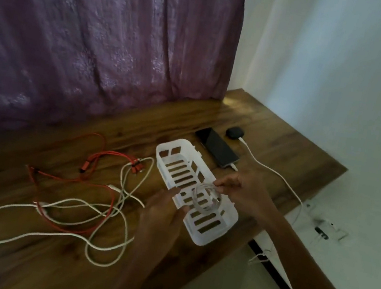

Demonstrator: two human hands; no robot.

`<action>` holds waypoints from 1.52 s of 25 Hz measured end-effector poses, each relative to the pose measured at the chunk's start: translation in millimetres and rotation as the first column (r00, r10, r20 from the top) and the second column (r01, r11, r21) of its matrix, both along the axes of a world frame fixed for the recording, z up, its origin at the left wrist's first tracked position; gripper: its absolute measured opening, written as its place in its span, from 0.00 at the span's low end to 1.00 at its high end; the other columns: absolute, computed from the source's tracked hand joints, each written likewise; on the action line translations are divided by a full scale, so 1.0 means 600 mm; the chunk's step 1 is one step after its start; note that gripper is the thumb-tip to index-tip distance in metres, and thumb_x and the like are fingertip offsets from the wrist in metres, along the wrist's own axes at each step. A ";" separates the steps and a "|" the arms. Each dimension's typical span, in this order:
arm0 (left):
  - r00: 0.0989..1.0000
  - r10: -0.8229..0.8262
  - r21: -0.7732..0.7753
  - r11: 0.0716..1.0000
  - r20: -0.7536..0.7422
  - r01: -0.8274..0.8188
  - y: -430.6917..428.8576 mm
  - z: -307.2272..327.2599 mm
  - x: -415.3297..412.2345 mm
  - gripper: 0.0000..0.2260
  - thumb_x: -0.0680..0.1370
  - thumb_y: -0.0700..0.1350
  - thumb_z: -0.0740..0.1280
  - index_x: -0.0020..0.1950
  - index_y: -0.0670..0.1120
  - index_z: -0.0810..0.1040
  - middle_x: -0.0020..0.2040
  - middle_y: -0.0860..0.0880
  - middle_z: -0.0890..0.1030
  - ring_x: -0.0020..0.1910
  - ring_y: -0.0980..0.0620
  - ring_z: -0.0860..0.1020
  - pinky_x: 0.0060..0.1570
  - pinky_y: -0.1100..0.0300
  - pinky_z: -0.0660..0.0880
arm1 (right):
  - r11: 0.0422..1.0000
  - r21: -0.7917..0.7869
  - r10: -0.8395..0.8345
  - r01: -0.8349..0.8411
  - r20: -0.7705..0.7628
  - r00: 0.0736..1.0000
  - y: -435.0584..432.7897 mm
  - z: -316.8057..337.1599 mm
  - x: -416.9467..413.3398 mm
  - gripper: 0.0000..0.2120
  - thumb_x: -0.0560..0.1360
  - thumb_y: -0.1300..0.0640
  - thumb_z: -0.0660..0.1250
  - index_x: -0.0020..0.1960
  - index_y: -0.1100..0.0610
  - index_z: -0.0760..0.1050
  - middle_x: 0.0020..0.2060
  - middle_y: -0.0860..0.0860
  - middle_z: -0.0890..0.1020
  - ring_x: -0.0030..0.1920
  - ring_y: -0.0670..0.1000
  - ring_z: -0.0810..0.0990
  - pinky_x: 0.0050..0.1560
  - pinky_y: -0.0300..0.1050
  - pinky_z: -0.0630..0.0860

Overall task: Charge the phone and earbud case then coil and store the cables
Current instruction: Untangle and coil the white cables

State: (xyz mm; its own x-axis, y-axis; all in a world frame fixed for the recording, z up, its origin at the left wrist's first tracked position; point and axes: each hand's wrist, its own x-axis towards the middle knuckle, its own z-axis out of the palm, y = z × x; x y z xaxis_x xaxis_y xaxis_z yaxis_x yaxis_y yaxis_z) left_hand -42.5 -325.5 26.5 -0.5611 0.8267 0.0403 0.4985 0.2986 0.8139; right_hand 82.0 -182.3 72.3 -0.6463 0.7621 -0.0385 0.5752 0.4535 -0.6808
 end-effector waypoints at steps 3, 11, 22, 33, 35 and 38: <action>0.985 -0.069 -0.065 0.996 -0.156 0.059 0.023 -0.056 0.005 0.24 0.78 0.56 0.55 0.73 0.52 0.60 0.75 0.53 0.59 0.76 0.50 0.52 0.73 0.55 0.49 | 0.953 0.142 0.253 -0.269 0.121 0.960 0.043 -0.029 -0.014 0.06 0.72 0.63 0.69 0.47 0.58 0.83 0.44 0.52 0.85 0.42 0.44 0.79 0.56 0.47 0.76; 0.977 0.008 -0.065 0.998 -0.213 -0.022 0.018 -0.110 0.021 0.29 0.73 0.71 0.39 0.72 0.63 0.49 0.73 0.67 0.45 0.75 0.55 0.37 0.69 0.56 0.35 | 0.770 0.109 0.499 -0.629 0.512 0.699 0.054 -0.074 -0.035 0.09 0.78 0.55 0.62 0.55 0.51 0.79 0.56 0.46 0.81 0.63 0.47 0.71 0.72 0.61 0.36; 0.978 0.036 -0.044 0.998 -0.205 -0.045 0.017 -0.100 0.033 0.26 0.77 0.65 0.41 0.73 0.60 0.50 0.73 0.67 0.47 0.74 0.60 0.36 0.70 0.55 0.38 | 0.709 0.124 0.440 -0.694 0.692 0.572 0.050 -0.078 -0.043 0.14 0.78 0.50 0.60 0.62 0.49 0.74 0.63 0.49 0.76 0.67 0.50 0.68 0.71 0.63 0.35; 0.932 0.273 0.204 0.952 -0.237 -0.227 -0.098 -0.096 -0.035 0.15 0.76 0.44 0.65 0.62 0.48 0.75 0.67 0.54 0.70 0.71 0.58 0.62 0.70 0.53 0.61 | 0.715 0.491 0.553 -0.497 0.038 0.832 -0.095 -0.064 -0.134 0.06 0.72 0.58 0.69 0.49 0.55 0.81 0.43 0.48 0.84 0.46 0.48 0.80 0.50 0.42 0.74; 0.922 0.323 0.214 0.936 -0.213 -0.278 -0.131 -0.095 -0.056 0.14 0.76 0.44 0.65 0.61 0.48 0.76 0.66 0.53 0.73 0.69 0.57 0.65 0.69 0.51 0.64 | 0.738 0.405 0.571 -0.539 0.049 0.819 -0.128 -0.073 -0.162 0.09 0.75 0.56 0.65 0.53 0.55 0.80 0.47 0.48 0.82 0.50 0.47 0.78 0.50 0.39 0.71; 0.909 0.369 0.221 0.919 -0.196 -0.325 -0.178 -0.088 -0.085 0.16 0.75 0.49 0.59 0.60 0.48 0.77 0.63 0.54 0.75 0.66 0.56 0.68 0.67 0.50 0.66 | 0.822 0.312 0.493 -0.477 0.029 0.869 -0.170 -0.102 -0.204 0.12 0.77 0.53 0.62 0.58 0.54 0.77 0.53 0.47 0.79 0.55 0.46 0.75 0.51 0.36 0.69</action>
State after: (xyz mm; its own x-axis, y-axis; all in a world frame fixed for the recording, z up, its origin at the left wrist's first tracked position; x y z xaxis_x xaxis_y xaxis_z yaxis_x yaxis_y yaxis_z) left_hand -93.4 -432.4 -26.4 -0.7684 0.5476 0.3312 0.5686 0.3465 0.7461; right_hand -40.1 -284.4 11.4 -0.9301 0.3184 0.1829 0.1952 0.8506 -0.4882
